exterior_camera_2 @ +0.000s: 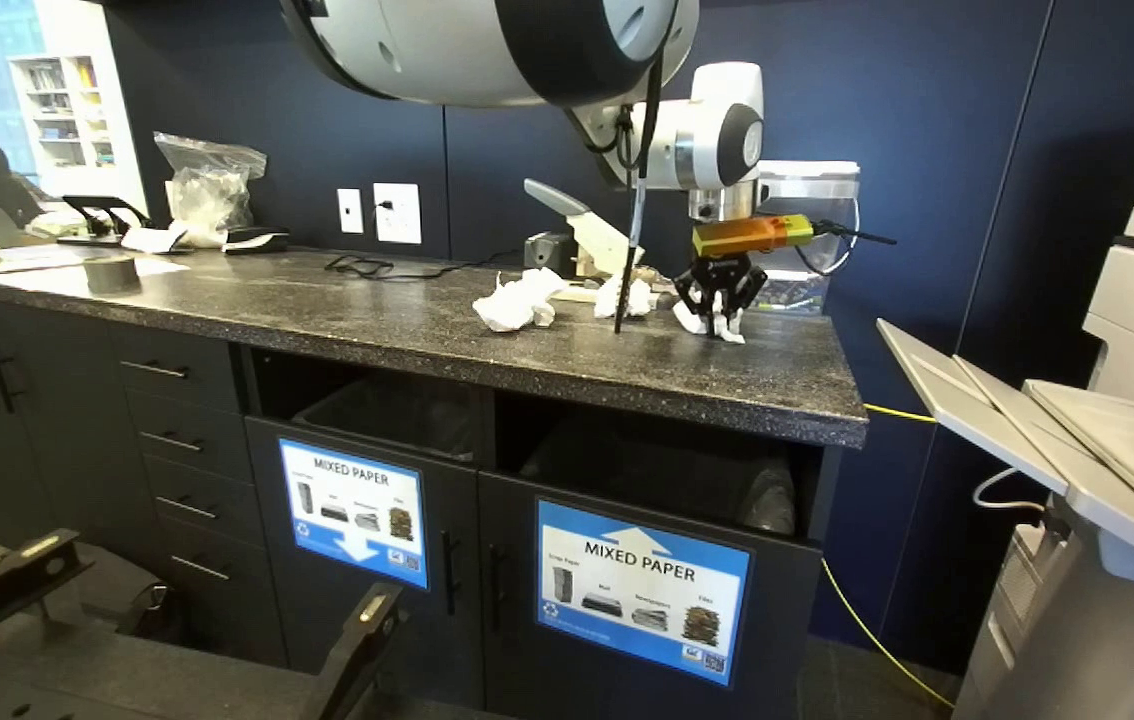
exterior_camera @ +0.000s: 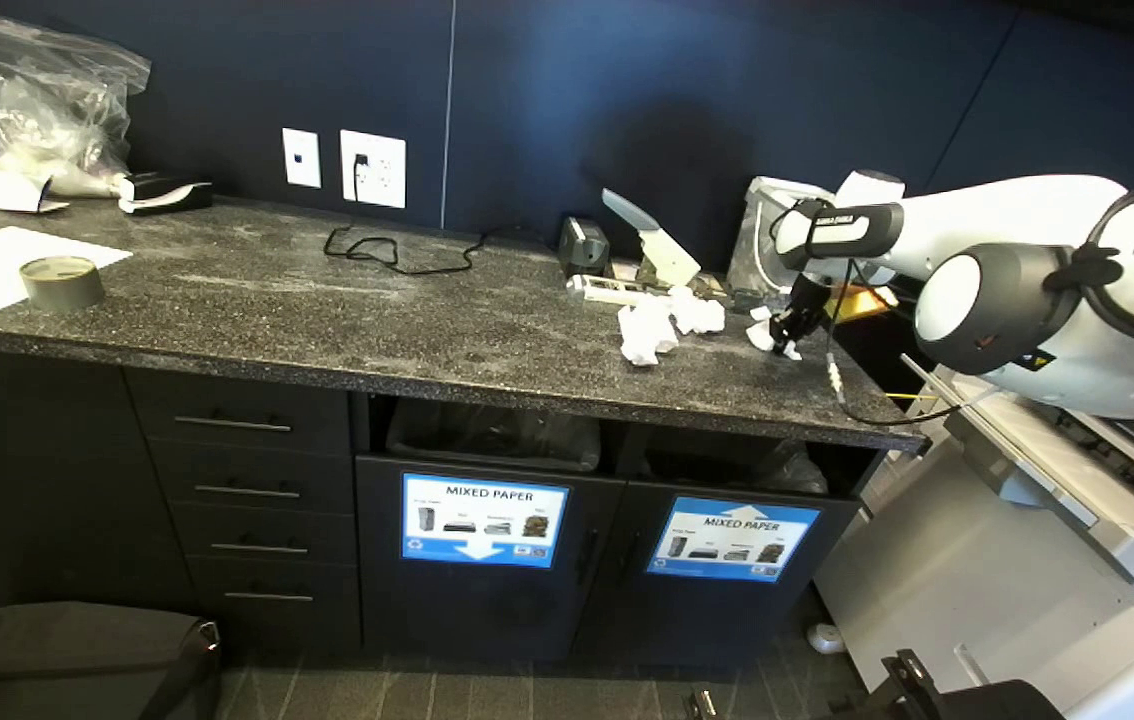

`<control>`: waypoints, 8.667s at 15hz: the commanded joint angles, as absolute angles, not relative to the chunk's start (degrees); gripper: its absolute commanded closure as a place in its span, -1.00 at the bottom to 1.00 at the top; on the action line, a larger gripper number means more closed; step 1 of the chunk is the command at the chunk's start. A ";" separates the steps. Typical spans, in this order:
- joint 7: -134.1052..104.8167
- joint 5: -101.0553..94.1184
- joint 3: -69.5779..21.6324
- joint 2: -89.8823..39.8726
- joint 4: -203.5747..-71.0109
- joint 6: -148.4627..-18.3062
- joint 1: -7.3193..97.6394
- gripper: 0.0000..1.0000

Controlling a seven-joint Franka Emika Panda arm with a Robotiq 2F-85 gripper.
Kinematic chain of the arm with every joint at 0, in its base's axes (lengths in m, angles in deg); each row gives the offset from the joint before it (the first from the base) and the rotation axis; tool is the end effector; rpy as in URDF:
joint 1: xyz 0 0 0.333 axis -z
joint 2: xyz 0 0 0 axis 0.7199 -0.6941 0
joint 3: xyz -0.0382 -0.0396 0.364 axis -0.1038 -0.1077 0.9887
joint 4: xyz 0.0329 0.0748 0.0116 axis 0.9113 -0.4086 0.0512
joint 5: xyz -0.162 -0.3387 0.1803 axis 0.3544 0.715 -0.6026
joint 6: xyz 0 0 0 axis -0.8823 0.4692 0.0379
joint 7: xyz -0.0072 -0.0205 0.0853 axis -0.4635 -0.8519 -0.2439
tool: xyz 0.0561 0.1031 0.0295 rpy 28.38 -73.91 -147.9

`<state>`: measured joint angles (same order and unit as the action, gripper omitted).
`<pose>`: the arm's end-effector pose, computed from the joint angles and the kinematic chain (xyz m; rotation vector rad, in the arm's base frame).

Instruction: Pick up the papers from the counter and put them in the bin

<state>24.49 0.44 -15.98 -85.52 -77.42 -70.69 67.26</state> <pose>0.8470 -0.3092 0.1785 2.9629 0.4372 0.2630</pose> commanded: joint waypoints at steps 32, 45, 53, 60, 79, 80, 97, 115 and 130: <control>-7.29 -8.87 -21.15 -39.27 -159.85 -99.04 59.00 0.72; -0.33 -16.68 -16.92 -24.21 -194.39 -110.85 57.60 0.71; -4.19 -16.17 -10.52 -39.12 -193.59 -142.46 59.25 0.71; -9.27 -13.73 -20.31 -55.43 -184.00 -162.20 50.18 0.71; -14.05 -27.20 -24.95 -82.71 -148.73 -173.95 45.24 0.71; -14.28 -27.29 -24.82 -83.34 -148.09 -174.26 45.29 0.71; -13.88 -7.47 -21.93 -87.81 -139.20 -168.27 52.64 0.72; -13.98 -22.72 -22.97 -85.83 -144.84 -181.02 49.67 -1.00; -8.52 -18.45 -23.77 -62.24 -173.31 -167.88 47.02 -1.00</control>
<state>-10.01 -20.55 -22.93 -72.23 -163.75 -175.05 47.96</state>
